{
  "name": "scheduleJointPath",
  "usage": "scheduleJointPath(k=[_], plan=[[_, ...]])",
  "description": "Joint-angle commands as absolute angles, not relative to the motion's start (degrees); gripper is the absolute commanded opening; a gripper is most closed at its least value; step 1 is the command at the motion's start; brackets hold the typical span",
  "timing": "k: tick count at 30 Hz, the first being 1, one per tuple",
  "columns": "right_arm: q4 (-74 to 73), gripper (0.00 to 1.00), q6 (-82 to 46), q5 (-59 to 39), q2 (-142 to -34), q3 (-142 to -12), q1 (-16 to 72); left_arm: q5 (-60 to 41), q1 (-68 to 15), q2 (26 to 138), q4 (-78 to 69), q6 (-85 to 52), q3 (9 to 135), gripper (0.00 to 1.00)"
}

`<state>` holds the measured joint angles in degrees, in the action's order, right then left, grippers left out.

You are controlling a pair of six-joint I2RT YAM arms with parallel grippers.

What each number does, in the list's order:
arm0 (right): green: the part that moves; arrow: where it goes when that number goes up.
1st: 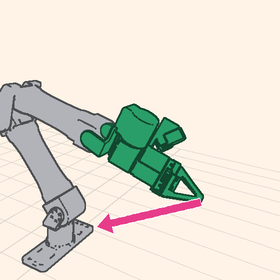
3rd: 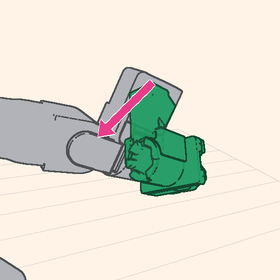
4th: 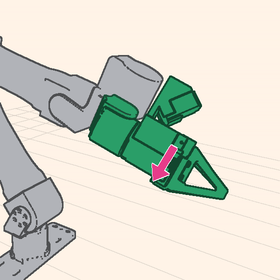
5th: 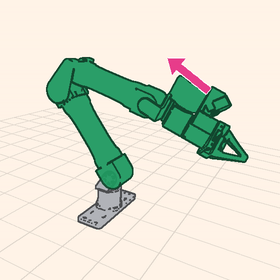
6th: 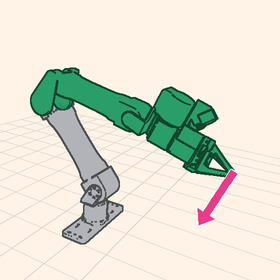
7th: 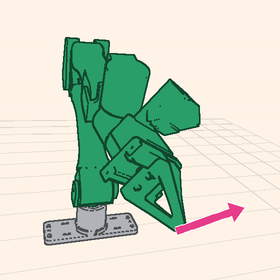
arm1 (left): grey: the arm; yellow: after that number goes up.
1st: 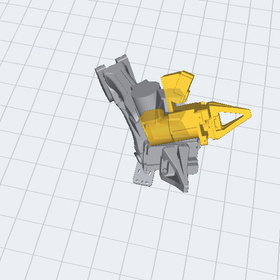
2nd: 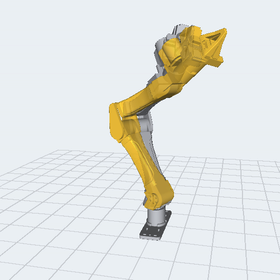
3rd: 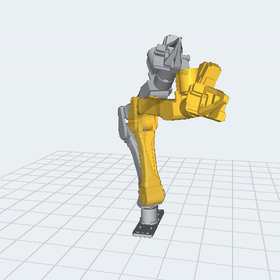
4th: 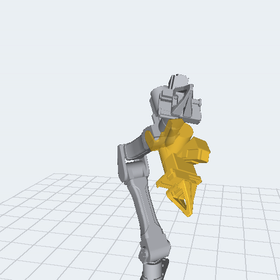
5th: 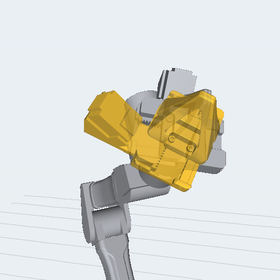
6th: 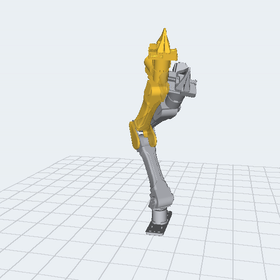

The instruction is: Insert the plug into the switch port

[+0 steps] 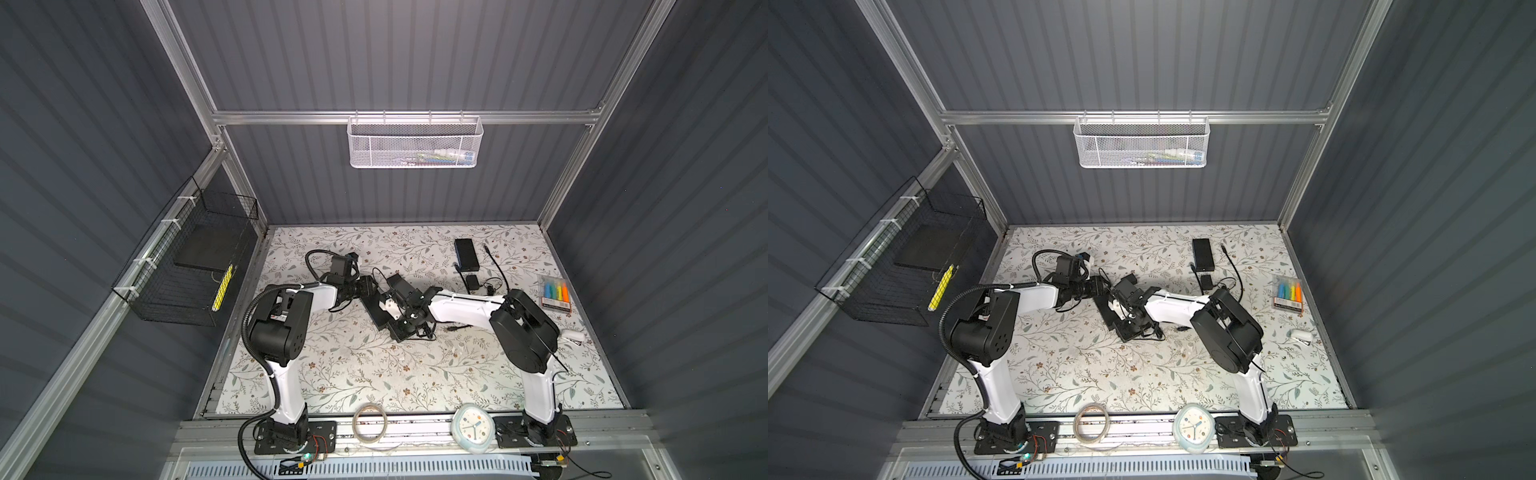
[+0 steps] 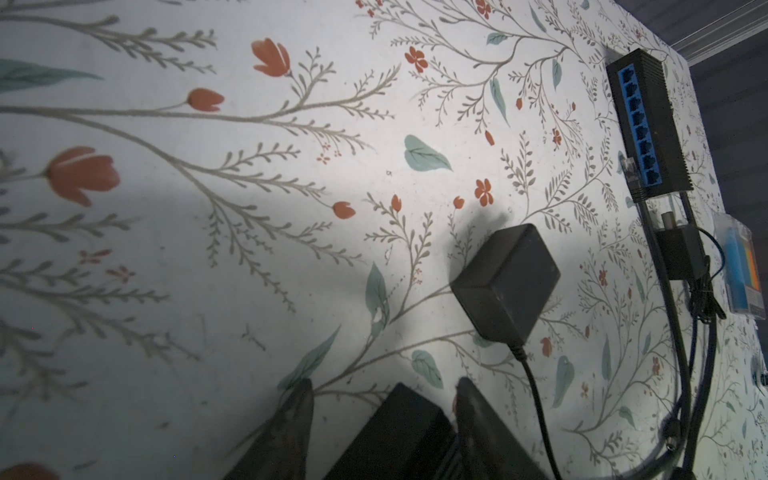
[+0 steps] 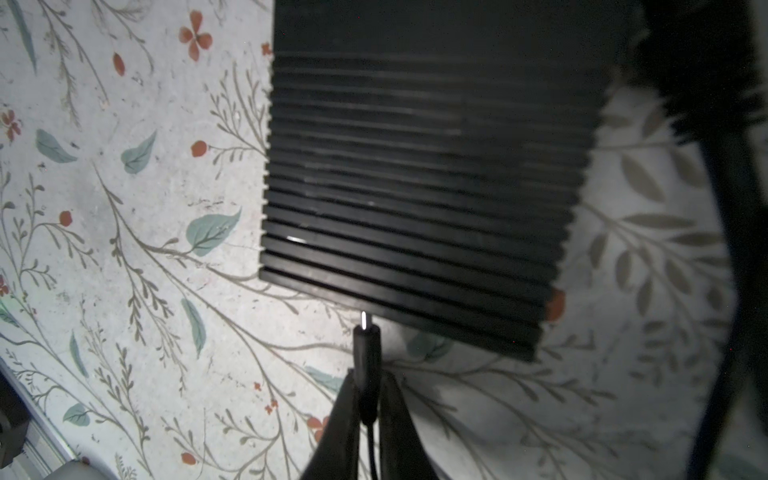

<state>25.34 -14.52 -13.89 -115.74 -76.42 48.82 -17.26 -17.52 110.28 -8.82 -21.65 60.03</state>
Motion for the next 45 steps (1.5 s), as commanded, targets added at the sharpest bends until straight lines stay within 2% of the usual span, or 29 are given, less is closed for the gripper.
scheduleJointPath(k=[1, 12, 18, 24, 30, 45], plan=[[27.7, 0.14, -14.5, -12.9, -118.6, -75.5, 49.2, -18.5, -17.1, 110.4, -8.5, -21.4, 59.8, 0.56], [27.3, 0.18, -14.3, -13.0, -119.0, -75.1, 49.2, -18.5, -17.1, 110.3, -8.3, -21.4, 59.8, 0.55], [26.7, 0.01, -14.9, -12.6, -119.4, -74.8, 49.2, -18.5, -17.1, 110.3, -8.2, -21.2, 59.9, 0.55], [26.8, 0.0, -14.6, -12.5, -119.4, -74.9, 49.2, -18.5, -17.1, 110.2, -8.0, -21.2, 59.9, 0.55], [27.4, 0.15, -14.3, -10.3, -118.6, -75.3, 49.7, -18.5, -17.1, 110.0, -7.9, -21.0, 59.9, 0.55], [29.3, 0.2, -12.1, -2.7, -121.6, -79.5, 52.5, -18.5, -17.1, 109.6, -7.4, -20.8, 59.8, 0.55]])
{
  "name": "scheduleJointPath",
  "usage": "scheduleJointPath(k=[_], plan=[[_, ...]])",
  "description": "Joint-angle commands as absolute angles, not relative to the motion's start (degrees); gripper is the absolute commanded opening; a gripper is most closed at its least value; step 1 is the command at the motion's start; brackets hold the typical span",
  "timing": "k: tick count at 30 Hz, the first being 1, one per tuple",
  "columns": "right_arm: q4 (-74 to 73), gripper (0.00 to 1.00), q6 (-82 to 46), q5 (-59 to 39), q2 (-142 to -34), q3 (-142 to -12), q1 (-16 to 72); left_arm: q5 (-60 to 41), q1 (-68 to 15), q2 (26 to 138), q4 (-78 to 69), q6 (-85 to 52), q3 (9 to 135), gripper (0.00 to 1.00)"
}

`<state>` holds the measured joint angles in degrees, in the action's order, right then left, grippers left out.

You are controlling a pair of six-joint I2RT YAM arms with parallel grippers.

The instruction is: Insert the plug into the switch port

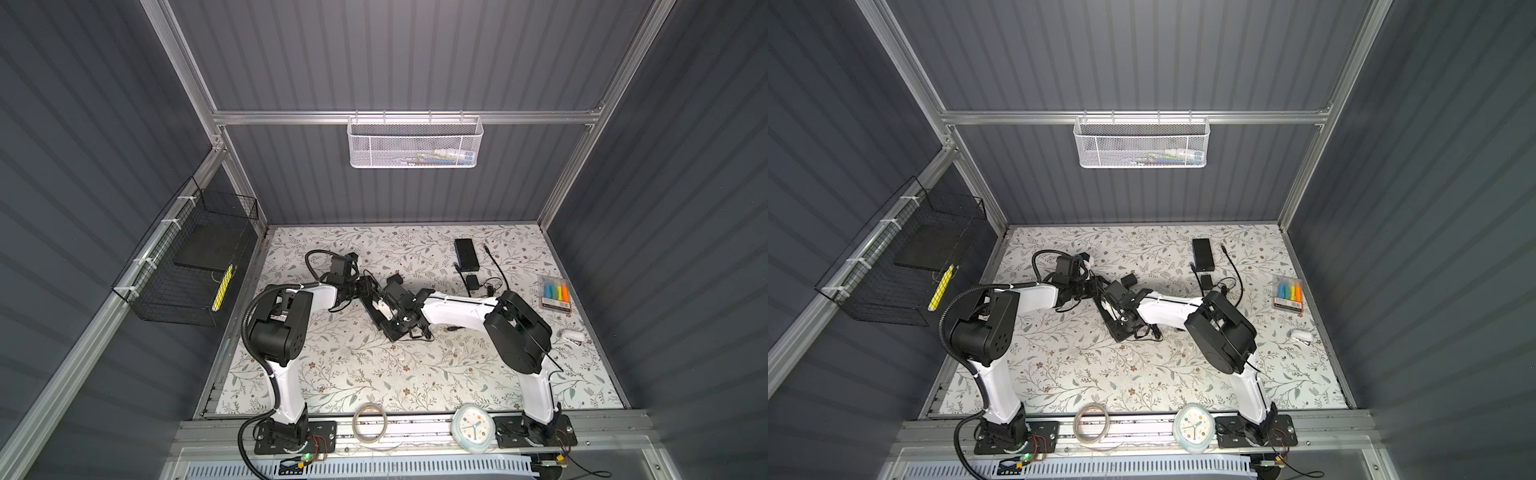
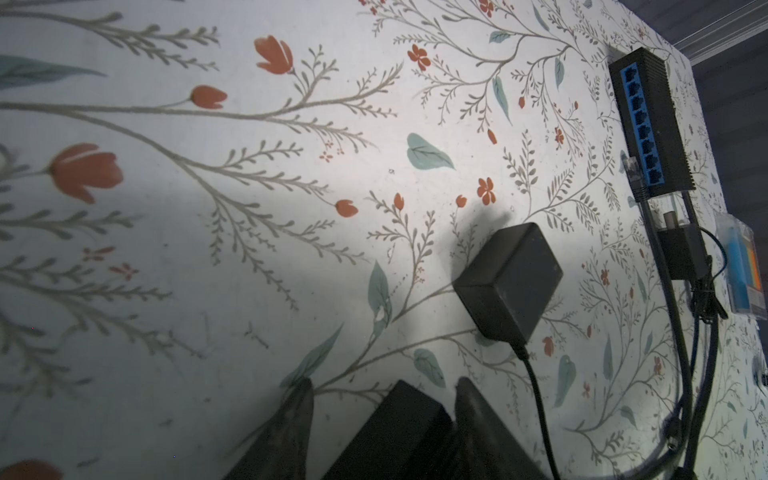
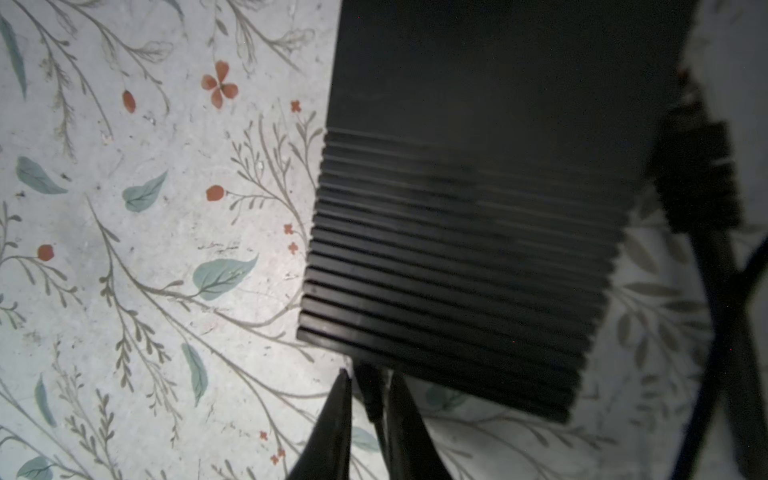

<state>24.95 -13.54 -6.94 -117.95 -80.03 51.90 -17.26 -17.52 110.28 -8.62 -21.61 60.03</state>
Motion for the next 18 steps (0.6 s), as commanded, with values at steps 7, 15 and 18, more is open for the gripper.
scheduleJointPath(k=[7, 15, 18], plan=[[29.5, 0.05, -11.7, -1.7, -121.8, -78.0, 53.0, -18.5, -17.1, 109.5, -7.2, -20.5, 59.8, 0.55], [25.0, 0.0, -13.5, -1.0, -116.0, -72.3, 52.5, -18.5, -17.1, 109.7, -7.1, -20.5, 59.8, 0.55], [22.6, 0.0, -14.4, -1.6, -112.9, -69.8, 52.0, -18.4, -17.1, 109.5, -7.2, -20.5, 59.5, 0.55]])
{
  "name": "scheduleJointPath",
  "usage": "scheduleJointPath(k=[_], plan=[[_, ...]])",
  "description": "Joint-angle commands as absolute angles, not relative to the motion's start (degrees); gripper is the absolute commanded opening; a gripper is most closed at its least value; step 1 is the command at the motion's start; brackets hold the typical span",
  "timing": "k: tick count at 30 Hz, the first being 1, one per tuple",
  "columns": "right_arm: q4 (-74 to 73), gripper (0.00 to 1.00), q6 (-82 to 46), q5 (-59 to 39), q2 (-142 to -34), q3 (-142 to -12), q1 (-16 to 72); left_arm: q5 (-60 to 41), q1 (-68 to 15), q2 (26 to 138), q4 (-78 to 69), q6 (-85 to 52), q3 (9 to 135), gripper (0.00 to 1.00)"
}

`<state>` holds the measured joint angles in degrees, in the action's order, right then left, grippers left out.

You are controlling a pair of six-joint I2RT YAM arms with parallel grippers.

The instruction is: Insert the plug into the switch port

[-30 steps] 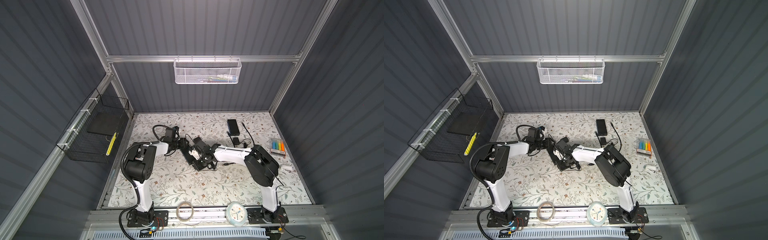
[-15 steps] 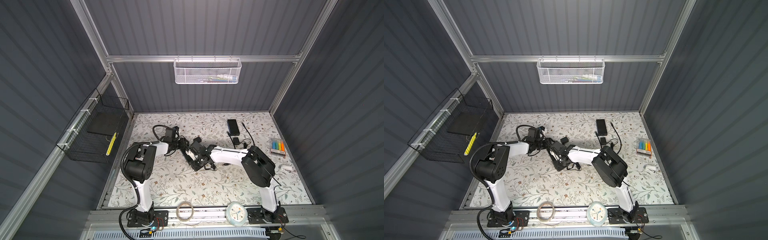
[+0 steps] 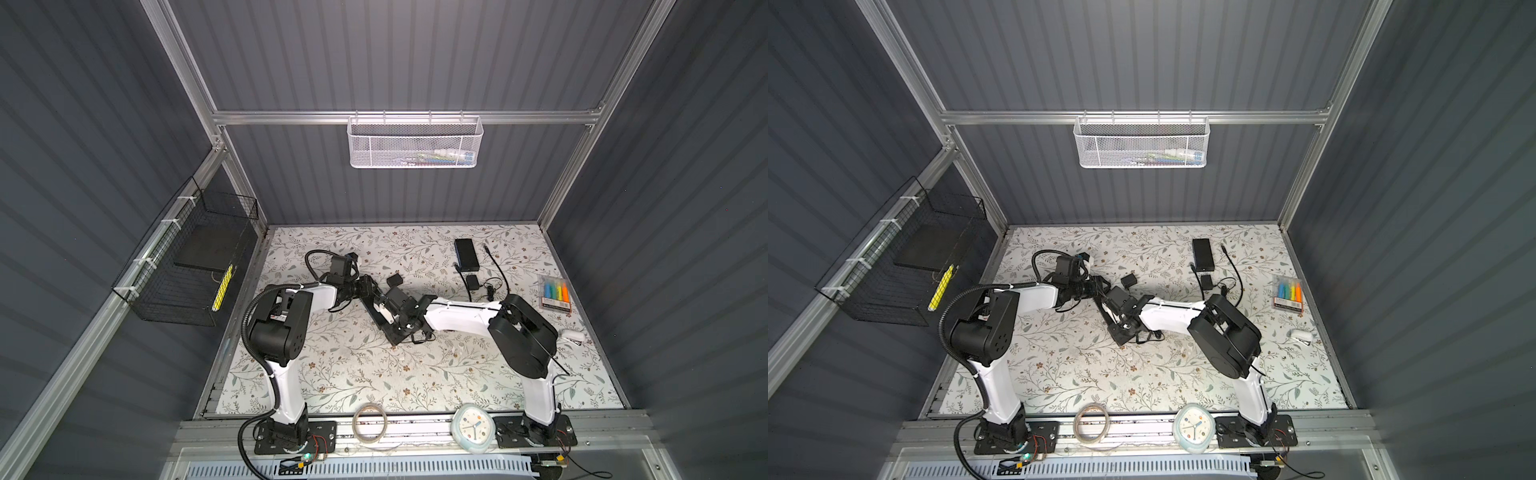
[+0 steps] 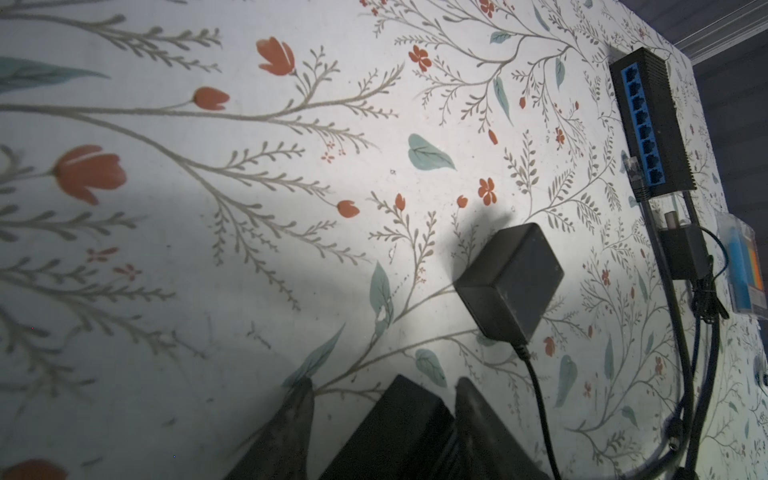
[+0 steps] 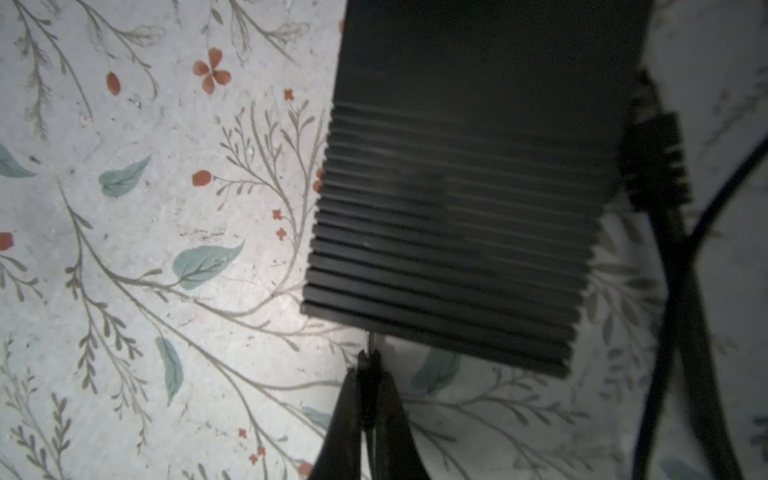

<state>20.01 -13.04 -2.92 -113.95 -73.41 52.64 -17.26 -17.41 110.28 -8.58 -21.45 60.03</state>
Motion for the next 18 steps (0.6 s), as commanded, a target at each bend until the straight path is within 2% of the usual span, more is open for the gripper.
scheduleJointPath(k=[1, 6, 18], plan=[[21.0, 0.0, -14.9, -2.0, -112.0, -68.9, 51.7, -18.4, -17.1, 109.6, -7.2, -20.5, 59.5, 0.55], [15.4, 0.0, -16.3, -2.7, -107.8, -64.3, 50.5, -18.5, -17.1, 109.7, -7.4, -20.5, 59.4, 0.55], [8.5, 0.0, -17.1, -6.3, -106.9, -62.8, 50.2, -20.9, -17.1, 110.6, -6.8, -19.6, 60.3, 0.55]])
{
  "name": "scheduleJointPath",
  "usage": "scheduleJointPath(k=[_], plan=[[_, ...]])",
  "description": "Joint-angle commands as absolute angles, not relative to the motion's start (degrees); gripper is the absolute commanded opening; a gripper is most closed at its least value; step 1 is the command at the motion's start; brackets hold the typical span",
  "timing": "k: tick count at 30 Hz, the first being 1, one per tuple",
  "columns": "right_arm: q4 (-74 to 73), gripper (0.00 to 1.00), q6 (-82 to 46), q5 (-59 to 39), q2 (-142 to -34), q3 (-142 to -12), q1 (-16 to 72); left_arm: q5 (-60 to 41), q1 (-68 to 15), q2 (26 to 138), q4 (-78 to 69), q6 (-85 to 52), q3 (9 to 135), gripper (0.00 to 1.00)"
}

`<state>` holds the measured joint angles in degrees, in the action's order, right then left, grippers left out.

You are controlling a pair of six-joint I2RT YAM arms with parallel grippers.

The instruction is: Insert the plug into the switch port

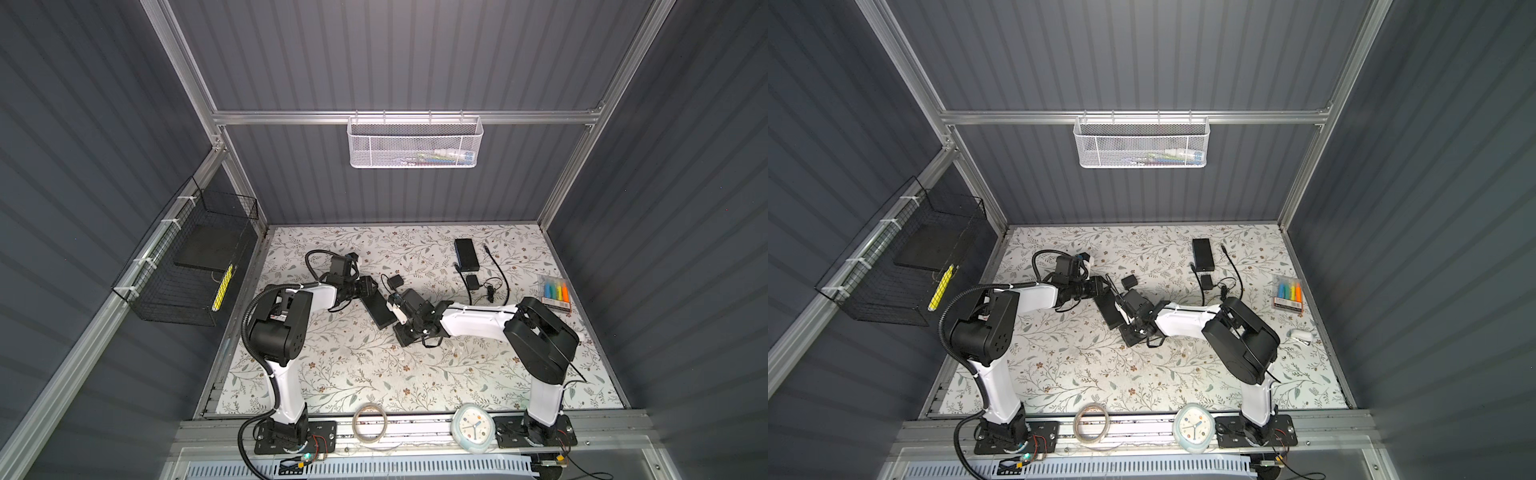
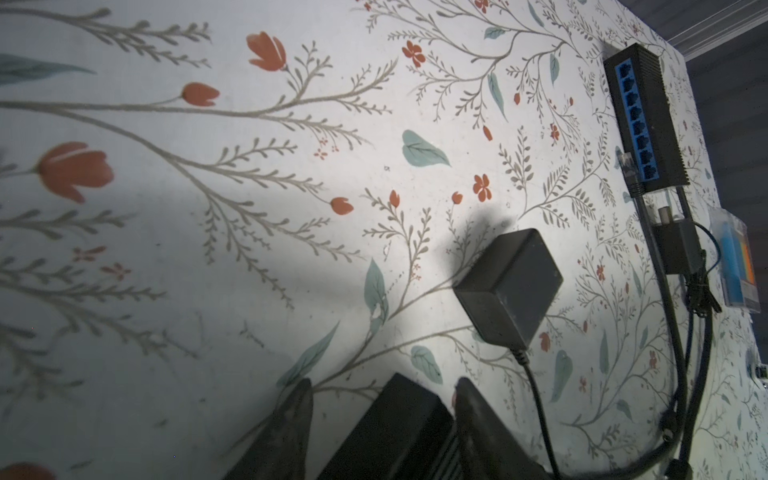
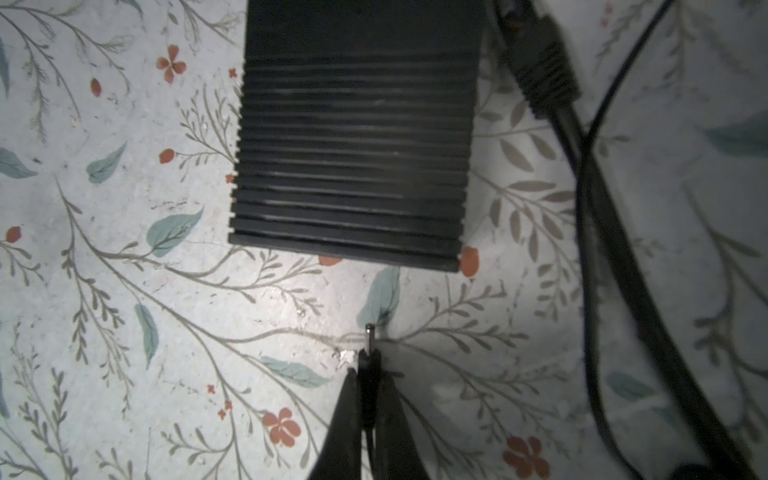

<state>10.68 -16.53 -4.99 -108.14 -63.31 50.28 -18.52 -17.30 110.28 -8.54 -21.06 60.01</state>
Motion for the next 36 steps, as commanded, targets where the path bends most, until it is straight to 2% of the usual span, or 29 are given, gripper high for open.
scheduleJointPath(k=[1, 36], plan=[[8.2, 0.0, -17.1, -6.4, -106.9, -62.8, 50.3, -21.1, -17.1, 110.7, -6.8, -19.5, 60.4, 0.55], [8.8, 0.0, -18.6, -8.7, -111.4, -67.1, 50.3, -22.0, -17.1, 111.4, -6.8, -19.5, 60.7, 0.55]])
